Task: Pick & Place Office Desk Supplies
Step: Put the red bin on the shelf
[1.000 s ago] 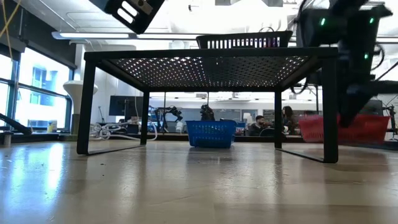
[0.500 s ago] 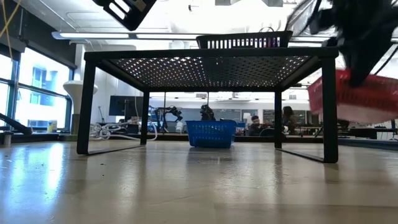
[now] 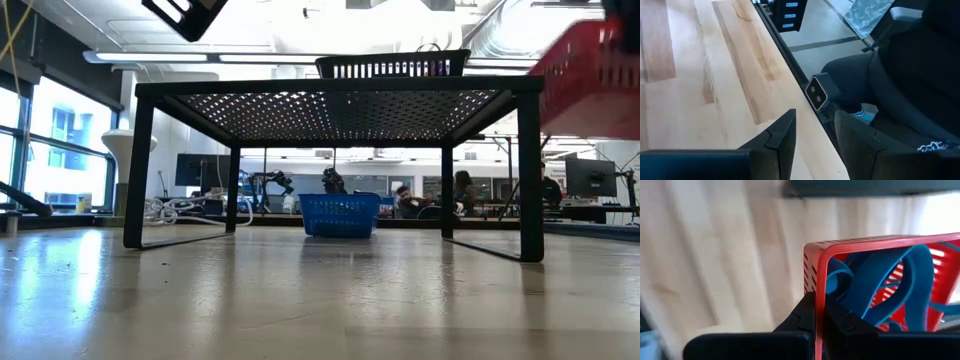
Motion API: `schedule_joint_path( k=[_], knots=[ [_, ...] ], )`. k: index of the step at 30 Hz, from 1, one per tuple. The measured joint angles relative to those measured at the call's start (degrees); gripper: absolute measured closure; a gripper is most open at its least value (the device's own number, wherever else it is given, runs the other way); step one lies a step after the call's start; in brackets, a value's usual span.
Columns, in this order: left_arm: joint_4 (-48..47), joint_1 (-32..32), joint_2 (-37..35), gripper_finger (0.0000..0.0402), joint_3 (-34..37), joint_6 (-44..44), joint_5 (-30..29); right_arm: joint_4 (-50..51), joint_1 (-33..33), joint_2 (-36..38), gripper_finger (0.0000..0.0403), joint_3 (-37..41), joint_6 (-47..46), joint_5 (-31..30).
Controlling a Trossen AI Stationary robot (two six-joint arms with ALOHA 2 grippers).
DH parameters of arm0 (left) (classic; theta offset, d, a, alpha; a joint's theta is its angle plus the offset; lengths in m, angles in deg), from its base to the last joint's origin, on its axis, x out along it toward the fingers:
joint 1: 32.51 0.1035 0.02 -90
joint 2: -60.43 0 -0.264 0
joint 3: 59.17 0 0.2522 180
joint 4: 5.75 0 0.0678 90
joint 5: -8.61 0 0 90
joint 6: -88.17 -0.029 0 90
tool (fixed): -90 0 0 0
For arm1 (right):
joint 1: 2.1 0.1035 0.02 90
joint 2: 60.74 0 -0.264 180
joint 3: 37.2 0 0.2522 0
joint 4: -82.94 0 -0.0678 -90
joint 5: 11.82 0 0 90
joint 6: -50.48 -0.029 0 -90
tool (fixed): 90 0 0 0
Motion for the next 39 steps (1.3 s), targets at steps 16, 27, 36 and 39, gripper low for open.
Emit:
schedule_joint_path(
  k=[16,27,36,39],
  knots=[
    [-0.1,-3.9,0.0,0.027,0.0,1.9,-1.3,2.2,5.1,-14.4,0.0399,-27.9,-0.1,5.7],
    [-2.6,-4.8,0.0,0.027,0.0,1.9,-1.3,2.0,4.5,-22.0,0.04,-42.3,8.1,6.5],
    [-4.4,-4.8,0.0,0.027,0.0,1.9,-1.3,1.2,2.9,-22.7,0.04,-44.1,15.7,-1.1],
    [-5.1,-4.8,0.0,0.027,0.0,1.9,-1.2,0.5,2.4,-22.7,0.04,-44.1,18.6,-3.8]
  ],
)
